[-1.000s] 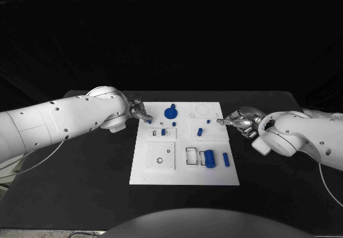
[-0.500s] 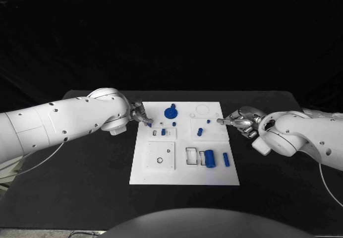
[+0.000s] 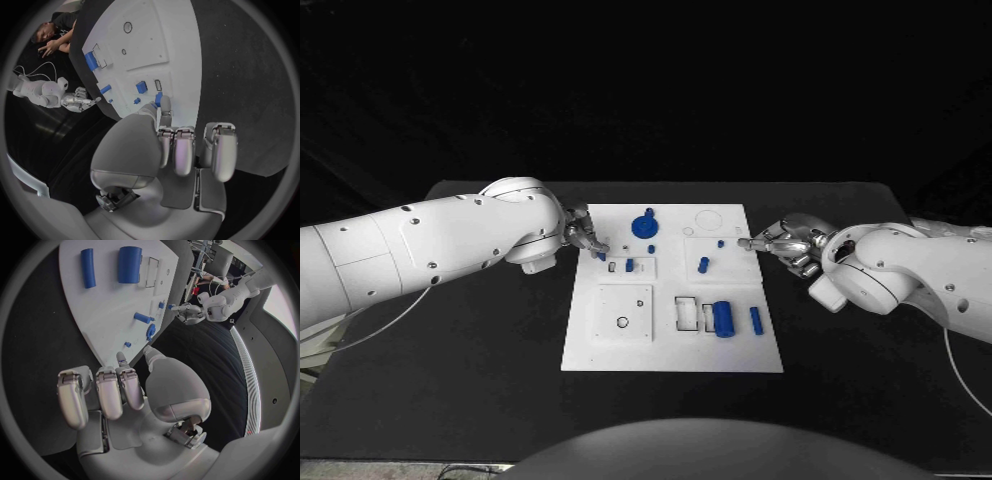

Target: Assemble the parts on the task board

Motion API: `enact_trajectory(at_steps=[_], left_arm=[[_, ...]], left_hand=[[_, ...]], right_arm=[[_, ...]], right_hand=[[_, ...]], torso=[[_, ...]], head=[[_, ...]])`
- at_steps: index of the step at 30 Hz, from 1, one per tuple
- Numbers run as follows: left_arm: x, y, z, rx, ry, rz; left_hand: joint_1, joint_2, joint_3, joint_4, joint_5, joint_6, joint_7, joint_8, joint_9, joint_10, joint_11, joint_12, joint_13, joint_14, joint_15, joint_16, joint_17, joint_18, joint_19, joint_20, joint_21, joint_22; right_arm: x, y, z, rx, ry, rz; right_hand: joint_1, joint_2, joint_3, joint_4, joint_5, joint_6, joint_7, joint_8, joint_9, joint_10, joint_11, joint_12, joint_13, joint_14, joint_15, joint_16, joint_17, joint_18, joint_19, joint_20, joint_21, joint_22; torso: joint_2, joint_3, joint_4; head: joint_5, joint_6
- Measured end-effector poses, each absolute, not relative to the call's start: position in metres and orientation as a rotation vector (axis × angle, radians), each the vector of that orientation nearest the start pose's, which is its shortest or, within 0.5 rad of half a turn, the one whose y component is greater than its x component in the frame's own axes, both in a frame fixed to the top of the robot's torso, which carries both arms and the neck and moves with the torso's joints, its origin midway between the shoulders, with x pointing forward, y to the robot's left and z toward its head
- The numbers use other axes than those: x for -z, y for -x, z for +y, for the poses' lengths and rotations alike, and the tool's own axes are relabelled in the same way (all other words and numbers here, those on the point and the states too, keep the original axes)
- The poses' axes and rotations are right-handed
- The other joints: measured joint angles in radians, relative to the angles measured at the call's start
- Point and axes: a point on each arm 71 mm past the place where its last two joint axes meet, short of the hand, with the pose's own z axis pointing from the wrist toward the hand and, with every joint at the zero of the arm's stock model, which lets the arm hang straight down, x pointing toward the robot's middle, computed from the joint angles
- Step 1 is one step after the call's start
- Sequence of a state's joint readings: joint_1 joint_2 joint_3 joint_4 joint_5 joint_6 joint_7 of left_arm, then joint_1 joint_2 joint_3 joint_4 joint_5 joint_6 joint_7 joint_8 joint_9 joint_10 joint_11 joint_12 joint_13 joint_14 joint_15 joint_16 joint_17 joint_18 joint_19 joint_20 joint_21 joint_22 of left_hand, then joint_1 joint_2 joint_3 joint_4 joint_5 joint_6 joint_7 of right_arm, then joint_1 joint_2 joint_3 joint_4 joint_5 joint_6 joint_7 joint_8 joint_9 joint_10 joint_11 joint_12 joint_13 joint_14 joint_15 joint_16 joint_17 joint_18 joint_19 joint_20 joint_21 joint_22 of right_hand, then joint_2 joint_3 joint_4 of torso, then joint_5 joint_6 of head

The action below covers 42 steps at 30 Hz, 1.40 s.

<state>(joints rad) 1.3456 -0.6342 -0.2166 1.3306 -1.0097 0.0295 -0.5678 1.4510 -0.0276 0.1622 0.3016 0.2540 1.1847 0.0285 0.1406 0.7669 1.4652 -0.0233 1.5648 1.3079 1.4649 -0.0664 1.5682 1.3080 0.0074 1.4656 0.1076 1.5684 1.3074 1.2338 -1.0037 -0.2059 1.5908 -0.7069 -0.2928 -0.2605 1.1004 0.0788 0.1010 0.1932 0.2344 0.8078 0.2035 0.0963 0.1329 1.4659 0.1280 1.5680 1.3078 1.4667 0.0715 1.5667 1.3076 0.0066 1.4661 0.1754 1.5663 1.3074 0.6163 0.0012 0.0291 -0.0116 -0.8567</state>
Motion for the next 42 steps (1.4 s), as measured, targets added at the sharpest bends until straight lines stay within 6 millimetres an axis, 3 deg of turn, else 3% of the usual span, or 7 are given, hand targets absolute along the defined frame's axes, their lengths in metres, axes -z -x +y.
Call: enact_trajectory(at_steps=[10, 42], left_arm=[[0.223, -0.514, 0.177, 0.28, 0.196, 2.293], [0.227, -0.512, 0.164, 0.289, 0.147, 2.332]], left_hand=[[0.0, 0.0, 0.003, 0.003, -0.002, 0.0, 0.0, 0.0, 0.0, 0.0, 0.0, 0.0, 0.0, 0.0, 0.0, 0.0, 0.0, 0.0, 0.0, 0.0, 0.0, 0.0], [-0.005, -0.004, 0.006, -0.001, -0.001, 0.0, 0.0, -0.003, 0.0, 0.0, 0.0, 0.0, 0.0, 0.0, 0.0, 0.0, 0.0, 0.0, 0.0, 0.0, 0.0, 0.0]], right_arm=[[0.244, -0.448, -0.279, -0.655, -0.727, 2.054], [0.244, -0.447, -0.279, -0.656, -0.726, 2.055]], right_hand=[[0.005, 0.005, 0.0, 0.0, 0.0, 0.0, 0.0, 0.0, 0.001, 0.0, 0.007, 0.0, 0.0, 0.0, 0.0, 0.0, 0.0, 0.0, 0.0, 0.0, 0.0, 0.0], [0.005, 0.005, 0.0, 0.0, 0.0, 0.0, 0.0, 0.0, 0.001, 0.0, 0.007, 0.0, 0.0, 0.0, 0.0, 0.0, 0.0, 0.0, 0.0, 0.0, 0.0, 0.001]], torso=[[0.0, 0.0003, 0.0006], [0.0, 0.0, 0.0]], head=[[0.0, 0.0], [-0.002, 0.0]])
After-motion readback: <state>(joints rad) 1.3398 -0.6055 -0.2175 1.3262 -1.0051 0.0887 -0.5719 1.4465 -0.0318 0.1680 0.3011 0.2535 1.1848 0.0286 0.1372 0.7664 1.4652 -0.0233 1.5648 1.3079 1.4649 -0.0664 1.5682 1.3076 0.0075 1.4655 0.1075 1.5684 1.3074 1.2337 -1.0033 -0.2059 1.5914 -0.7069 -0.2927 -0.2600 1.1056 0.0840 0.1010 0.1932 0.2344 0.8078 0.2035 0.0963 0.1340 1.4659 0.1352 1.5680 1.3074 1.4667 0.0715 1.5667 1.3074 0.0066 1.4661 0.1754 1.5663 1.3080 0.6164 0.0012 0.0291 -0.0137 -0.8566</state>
